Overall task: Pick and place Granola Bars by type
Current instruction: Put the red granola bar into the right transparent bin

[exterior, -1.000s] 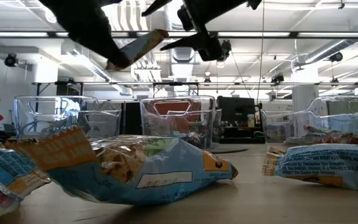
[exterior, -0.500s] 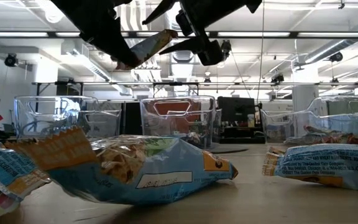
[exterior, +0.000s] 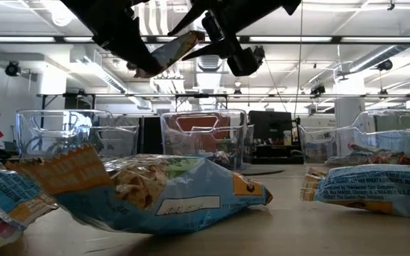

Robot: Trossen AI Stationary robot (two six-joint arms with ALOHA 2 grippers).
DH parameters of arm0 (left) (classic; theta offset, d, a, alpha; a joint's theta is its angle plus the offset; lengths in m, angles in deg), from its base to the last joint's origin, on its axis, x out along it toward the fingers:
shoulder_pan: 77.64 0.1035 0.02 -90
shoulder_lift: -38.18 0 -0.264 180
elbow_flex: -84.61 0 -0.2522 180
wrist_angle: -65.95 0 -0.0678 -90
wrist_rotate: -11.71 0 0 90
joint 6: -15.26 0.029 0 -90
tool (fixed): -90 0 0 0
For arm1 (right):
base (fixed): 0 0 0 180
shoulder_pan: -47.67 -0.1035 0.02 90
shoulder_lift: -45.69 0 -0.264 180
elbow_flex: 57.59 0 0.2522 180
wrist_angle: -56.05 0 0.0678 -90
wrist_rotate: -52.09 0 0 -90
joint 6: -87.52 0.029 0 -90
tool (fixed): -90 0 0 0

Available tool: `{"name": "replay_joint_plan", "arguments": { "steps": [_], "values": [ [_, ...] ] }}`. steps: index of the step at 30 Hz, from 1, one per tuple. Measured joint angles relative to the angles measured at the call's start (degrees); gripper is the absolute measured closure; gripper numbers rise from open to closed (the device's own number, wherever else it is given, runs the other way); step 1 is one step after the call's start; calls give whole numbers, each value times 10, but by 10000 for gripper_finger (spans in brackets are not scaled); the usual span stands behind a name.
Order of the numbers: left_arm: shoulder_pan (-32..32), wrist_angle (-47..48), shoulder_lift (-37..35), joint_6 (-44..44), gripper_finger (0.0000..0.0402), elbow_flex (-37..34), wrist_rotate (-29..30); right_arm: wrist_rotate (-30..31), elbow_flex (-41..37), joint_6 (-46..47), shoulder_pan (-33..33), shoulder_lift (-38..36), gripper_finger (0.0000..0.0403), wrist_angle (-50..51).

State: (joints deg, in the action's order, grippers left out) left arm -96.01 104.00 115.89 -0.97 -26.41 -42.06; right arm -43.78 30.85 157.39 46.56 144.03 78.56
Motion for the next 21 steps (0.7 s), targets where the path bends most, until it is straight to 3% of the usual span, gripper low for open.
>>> {"name": "replay_joint_plan", "arguments": {
  "steps": [8,17,21],
  "values": [
    [0,-9,0,0,355,11,1,9,0,-11,0,0,275,-1],
    [0,-8,-1,-9,255,9,2,21,0,-28,0,0,310,0],
    [-4,35,-2,-19,227,14,37,55,0,-34,0,-2,318,9]
  ]
}}
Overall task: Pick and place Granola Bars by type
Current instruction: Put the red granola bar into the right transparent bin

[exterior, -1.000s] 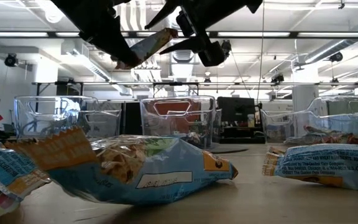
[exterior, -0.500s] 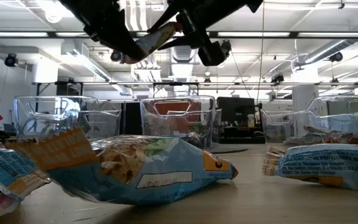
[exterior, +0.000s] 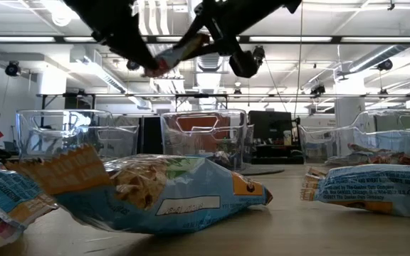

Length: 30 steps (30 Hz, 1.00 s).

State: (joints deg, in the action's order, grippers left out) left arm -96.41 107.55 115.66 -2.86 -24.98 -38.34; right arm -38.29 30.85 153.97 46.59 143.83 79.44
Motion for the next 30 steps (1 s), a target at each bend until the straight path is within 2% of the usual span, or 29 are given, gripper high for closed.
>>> {"name": "replay_joint_plan", "arguments": {
  "steps": [4,7,10,13,16,20,23,25,28,30],
  "values": [
    [0,89,-10,-61,223,1,11,74,0,-19,0,-13,321,49],
    [-2,178,-20,-138,223,-2,13,164,0,-53,1,-35,322,111],
    [-5,250,-31,-216,223,-11,16,285,11,-95,1,-62,322,214],
    [-9,282,-41,-264,223,-24,17,393,36,-132,2,-85,322,331],
    [-10,284,-49,-279,223,-36,17,437,69,-135,10,-91,322,463],
    [-9,283,-50,-280,223,-44,25,431,99,-58,36,-85,322,632],
    [-8,281,-50,-284,223,-49,25,354,97,18,74,-84,322,727],
    [-2,272,-50,-287,223,-54,-3,302,87,28,102,-88,322,754],
    [12,248,-51,-288,223,-66,-80,239,82,-1,144,-93,322,770],
    [18,226,-51,-286,223,-77,-101,205,81,-22,174,-93,322,784]
  ]
}}
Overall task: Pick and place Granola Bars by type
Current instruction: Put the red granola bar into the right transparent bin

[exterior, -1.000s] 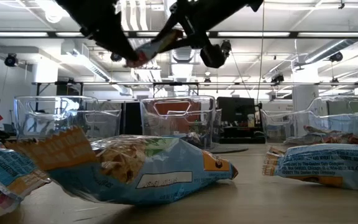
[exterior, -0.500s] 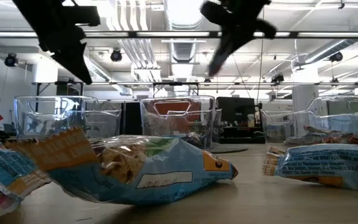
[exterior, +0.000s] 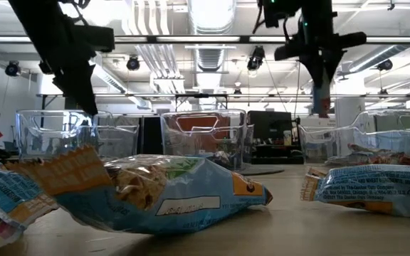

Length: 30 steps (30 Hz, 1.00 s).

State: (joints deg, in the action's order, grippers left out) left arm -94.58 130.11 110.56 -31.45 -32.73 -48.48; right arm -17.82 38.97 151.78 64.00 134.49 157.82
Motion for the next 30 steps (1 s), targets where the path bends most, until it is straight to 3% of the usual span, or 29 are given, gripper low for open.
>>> {"name": "replay_joint_plan", "arguments": {
  "steps": [6,10,12,18,24,30],
  "values": [
    [1,-25,-2,-15,222,-18,-2,-64,-1,-50,86,2,321,20],
    [1,-30,-5,-30,222,-22,-6,-171,-7,-107,141,9,321,20],
    [1,-32,-6,-31,222,-23,-10,-188,-17,-132,162,18,321,20],
    [0,-38,-6,-34,222,-24,-25,-160,-68,-130,191,35,321,20],
    [0,-41,-6,-31,222,-24,-21,-199,-112,-143,190,54,321,19],
    [2,-45,-6,-29,223,-24,-18,-99,-108,-157,172,44,313,21]
  ]
}}
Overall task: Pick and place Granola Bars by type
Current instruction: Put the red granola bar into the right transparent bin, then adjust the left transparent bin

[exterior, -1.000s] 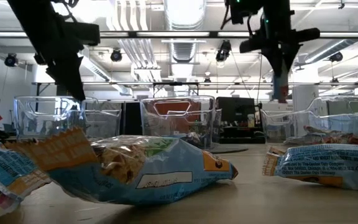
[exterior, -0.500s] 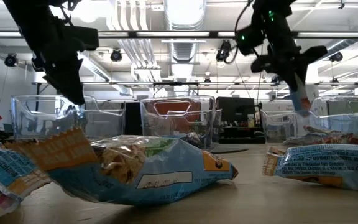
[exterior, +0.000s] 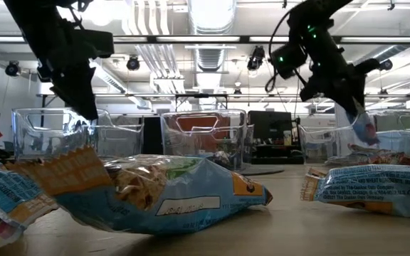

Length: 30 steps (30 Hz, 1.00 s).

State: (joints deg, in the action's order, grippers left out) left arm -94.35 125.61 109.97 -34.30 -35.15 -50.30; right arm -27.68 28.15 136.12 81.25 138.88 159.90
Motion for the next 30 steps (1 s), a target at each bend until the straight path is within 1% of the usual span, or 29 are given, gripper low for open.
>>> {"name": "replay_joint_plan", "arguments": {
  "steps": [3,5,9,12,16,19,21,23,25,28,30],
  "values": [
    [3,-8,0,2,223,0,0,39,16,-13,-7,-11,293,-1],
    [5,-14,0,5,223,0,0,50,26,-23,-9,-17,272,-11],
    [10,-27,0,15,223,0,0,52,38,-25,-10,-21,226,-14],
    [13,-30,0,15,223,0,0,52,44,-8,-15,-21,194,-10],
    [13,-30,0,15,223,0,0,44,45,2,-31,-25,166,-4],
    [14,-30,0,14,223,0,0,29,45,5,-50,-32,154,-3],
    [14,-31,0,12,223,0,-2,4,45,-4,-70,-38,150,-9],
    [14,-31,0,14,223,1,-8,-22,45,-10,-100,-41,149,-22],
    [14,-34,0,24,223,5,-16,-34,45,-14,-139,-43,151,-39],
    [12,-44,0,64,223,13,-21,-34,45,-20,-201,-43,156,-68],
    [11,-51,0,111,223,21,-35,-31,45,-39,-242,-43,158,-102]
  ]
}}
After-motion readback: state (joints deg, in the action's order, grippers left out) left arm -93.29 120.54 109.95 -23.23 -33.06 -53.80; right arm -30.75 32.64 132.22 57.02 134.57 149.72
